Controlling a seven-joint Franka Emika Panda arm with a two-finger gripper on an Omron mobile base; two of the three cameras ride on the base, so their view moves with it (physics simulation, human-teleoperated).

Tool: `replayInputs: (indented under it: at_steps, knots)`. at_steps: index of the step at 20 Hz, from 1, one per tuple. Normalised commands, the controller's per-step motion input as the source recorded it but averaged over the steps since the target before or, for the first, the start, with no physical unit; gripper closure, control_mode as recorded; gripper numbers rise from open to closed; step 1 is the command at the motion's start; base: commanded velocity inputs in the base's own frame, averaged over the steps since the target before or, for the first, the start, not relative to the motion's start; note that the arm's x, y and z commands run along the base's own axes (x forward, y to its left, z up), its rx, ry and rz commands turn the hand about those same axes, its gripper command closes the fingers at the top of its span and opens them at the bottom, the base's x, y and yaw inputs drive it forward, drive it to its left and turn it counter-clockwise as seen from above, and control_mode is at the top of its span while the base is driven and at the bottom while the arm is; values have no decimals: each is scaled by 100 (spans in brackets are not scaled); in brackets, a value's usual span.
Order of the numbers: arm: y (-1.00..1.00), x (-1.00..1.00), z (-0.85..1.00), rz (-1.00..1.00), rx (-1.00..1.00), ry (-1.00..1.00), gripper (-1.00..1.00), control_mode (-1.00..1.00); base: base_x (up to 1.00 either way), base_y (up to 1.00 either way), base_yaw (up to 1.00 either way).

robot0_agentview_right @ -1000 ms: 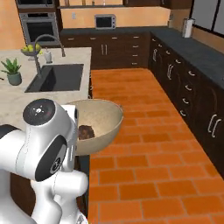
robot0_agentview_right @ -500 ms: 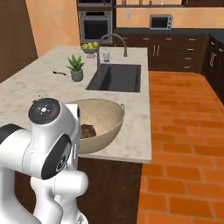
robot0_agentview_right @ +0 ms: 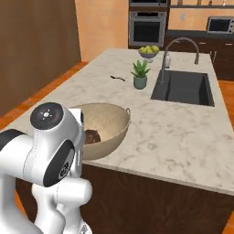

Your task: Open the cabinet, pick up the bread from the cabinet and place it in the basket. Then move the basket to the dining counter.

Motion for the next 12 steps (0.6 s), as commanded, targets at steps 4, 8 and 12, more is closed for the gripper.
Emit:
replayInputs:
  at_steps: [4, 8, 12]
  knots:
    - [0, 0, 0, 0, 0, 0, 100, 100, 2, 100, 11]
    - [0, 0, 0, 0, 0, 0, 100, 100, 33, 100, 1]
    - [0, 0, 0, 0, 0, 0, 100, 100, 71, 39, 0]
